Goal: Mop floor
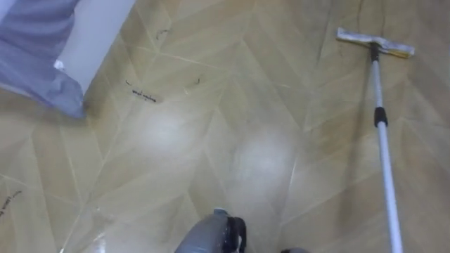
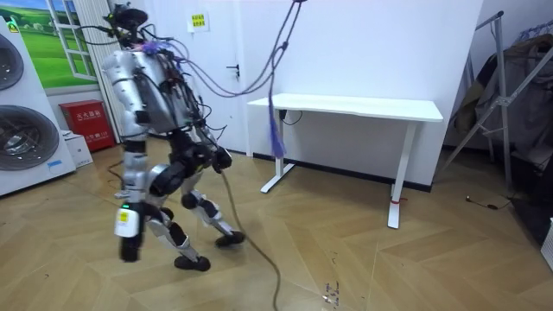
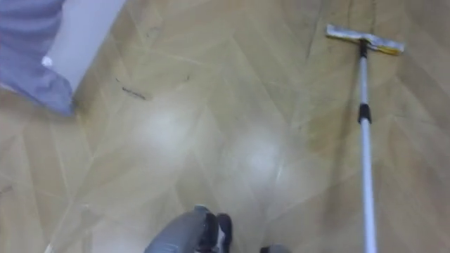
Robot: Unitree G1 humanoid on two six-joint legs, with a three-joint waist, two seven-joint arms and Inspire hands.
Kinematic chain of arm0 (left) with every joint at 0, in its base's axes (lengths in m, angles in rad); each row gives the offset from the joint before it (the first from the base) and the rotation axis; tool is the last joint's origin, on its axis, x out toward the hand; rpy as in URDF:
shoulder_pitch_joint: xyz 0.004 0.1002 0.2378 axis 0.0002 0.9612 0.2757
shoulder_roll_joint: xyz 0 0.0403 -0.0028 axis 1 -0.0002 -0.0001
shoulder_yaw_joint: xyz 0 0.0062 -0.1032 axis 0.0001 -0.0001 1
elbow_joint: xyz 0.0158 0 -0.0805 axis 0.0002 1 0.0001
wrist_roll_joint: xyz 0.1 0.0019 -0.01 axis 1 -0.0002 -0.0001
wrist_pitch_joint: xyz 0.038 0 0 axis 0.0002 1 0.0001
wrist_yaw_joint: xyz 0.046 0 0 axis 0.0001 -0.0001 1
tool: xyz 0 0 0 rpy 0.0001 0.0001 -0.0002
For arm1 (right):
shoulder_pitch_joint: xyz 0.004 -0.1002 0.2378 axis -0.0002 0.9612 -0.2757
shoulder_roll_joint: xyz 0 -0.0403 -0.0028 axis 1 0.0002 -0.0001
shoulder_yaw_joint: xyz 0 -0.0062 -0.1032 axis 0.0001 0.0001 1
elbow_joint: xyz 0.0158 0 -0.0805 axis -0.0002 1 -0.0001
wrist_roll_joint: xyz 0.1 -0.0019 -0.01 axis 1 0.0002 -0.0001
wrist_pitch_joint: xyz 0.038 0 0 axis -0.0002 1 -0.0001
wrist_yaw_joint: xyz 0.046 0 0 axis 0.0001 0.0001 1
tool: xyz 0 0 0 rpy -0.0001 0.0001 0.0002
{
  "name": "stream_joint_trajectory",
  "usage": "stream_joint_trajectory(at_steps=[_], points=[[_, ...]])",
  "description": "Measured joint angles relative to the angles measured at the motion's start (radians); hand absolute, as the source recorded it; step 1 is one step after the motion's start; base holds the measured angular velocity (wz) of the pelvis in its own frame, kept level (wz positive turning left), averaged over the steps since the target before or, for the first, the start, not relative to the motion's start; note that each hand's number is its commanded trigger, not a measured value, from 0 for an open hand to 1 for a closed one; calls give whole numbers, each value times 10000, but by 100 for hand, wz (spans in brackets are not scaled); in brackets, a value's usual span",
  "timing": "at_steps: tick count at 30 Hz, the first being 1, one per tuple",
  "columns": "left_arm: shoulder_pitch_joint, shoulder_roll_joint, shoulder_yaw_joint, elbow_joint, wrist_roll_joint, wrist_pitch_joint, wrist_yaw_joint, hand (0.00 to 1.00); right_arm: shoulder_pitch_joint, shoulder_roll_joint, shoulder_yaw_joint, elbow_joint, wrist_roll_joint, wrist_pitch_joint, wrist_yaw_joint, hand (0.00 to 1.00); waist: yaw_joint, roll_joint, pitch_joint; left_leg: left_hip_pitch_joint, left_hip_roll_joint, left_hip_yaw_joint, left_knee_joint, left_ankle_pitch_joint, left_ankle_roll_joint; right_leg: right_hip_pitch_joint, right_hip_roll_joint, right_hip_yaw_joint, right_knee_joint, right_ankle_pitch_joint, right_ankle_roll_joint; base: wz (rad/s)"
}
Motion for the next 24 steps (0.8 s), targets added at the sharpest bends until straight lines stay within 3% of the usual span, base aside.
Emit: stream_joint_trajectory(at_steps=[2,4,5,6,8,10,11,12,13,14,15,16,17,18,19,20,21,22,24], points=[[-45,1,54,17,-9,-7,100,0,149,295,0,-67,-86,-107,-193,100,-276,106,-9,363,-43,-8,-285,-167,34,-690,213,9,-884,35,-27,-4],[-47,-45,-50,10,-5,97,203,0,149,771,-3,-82,-143,-116,-381,100,-519,58,19,991,-60,-42,-699,-355,-52,-936,288,-403,-3252,430,-222,-10],[-43,-63,-62,7,-7,173,200,0,163,860,-4,-81,-152,-116,-384,100,-543,59,24,1157,-61,-102,-767,-472,-89,-928,285,-553,-3751,623,-275,0],[-34,-91,-41,2,-2,304,201,0,261,1000,-68,-109,-203,-106,-379,100,-552,10,49,1456,-60,-172,-768,-697,-170,-891,252,-833,-4387,1073,-511,4],[11,-125,-29,11,-35,522,205,0,452,1067,-262,-143,-270,-55,-369,100,-521,-25,56,1932,-56,-342,-626,-1093,-311,-550,240,-1133,-4512,1521,-872,7],[99,-71,-30,15,-68,673,239,0,265,1019,-280,-135,-270,52,-361,100,-457,-102,41,2020,56,-319,59,-1332,-679,-282,290,-1213,-4102,1202,-994,2],[101,9,-56,-13,-234,773,327,0,17,966,-286,-99,-265,128,-336,100,-423,-189,84,1482,320,-143,1622,-888,-1529,-231,440,-1130,-3631,868,-1098,-12],[113,94,-63,13,-524,835,461,0,-289,875,-300,-68,-263,308,-232,100,-191,-440,74,798,659,103,3401,267,-2108,-220,683,-790,-3093,640,-1177,-34],[166,142,-114,42,-777,839,531,0,-718,741,-298,-20,-249,475,-106,100,76,-687,106,101,649,113,4743,1981,-2105,-157,730,-500,-2585,333,-1310,-47],[250,146,-152,13,-832,819,556,0,-993,628,-299,-21,-238,536,-29,100,148,-897,177,-281,638,99,5268,2725,-2118,-139,709,-426,-2369,203,-1370,-50],[323,151,-299,-65,-942,774,576,0,-1554,367,-275,-27,-53,553,143,100,332,-928,170,-1031,658,-16,5987,2934,-2099,-141,737,-399,-1998,-118,-1439,-35],[363,193,-333,-177,-936,703,555,0,-2080,167,-264,-73,150,516,217,100,424,-992,211,-1770,775,-102,5874,2449,-1996,-140,845,-325,-1686,-430,-1458,-32],[397,229,-335,-226,-938,640,533,0,-2319,99,-238,-72,214,485,257,100,523,-1036,237,-1995,856,-120,5420,2179,-2003,-108,893,-247,-1565,-557,-1469,-26],[537,266,-336,-293,-909,514,444,0,-2664,6,-182,-99,303,443,330,100,632,-1043,249,-2166,895,-310,3906,1762,-2085,99,1003,-214,-1548,-767,-1459,-22],[733,335,-314,-351,-897,431,358,0,-2958,6,-184,-129,411,453,420,100,644,-1039,246,-2061,876,-575,1900,1715,-2132,389,1025,-210,-1583,-1013,-1410,-15],[799,355,-295,-353,-885,427,329,0,-3043,5,-172,-126,464,456,492,100,640,-1022,250,-1959,859,-758,1048,1721,-2138,541,1022,-209,-1594,-1156,-1376,0],[832,406,-232,-342,-880,427,202,0,-3060,10,-176,-138,521,445,626,100,633,-990,247,-1783,854,-899,-31,1984,-2024,882,989,-206,-1616,-1493,-1289,8],[867,447,-233,-334,-882,443,132,0,-2993,30,-181,-152,558,438,667,100,600,-931,196,-1669,830,-801,-15,2084,-1885,1068,914,-179,-1665,-1672,-1183,23],[888,440,-241,-410,-881,425,-78,0,-2416,-24,-177,-171,706,443,847,100,556,-979,176,-1200,776,-332,-81,1578,-1076,1746,657,-100,-2296,-1883,-735,24]])
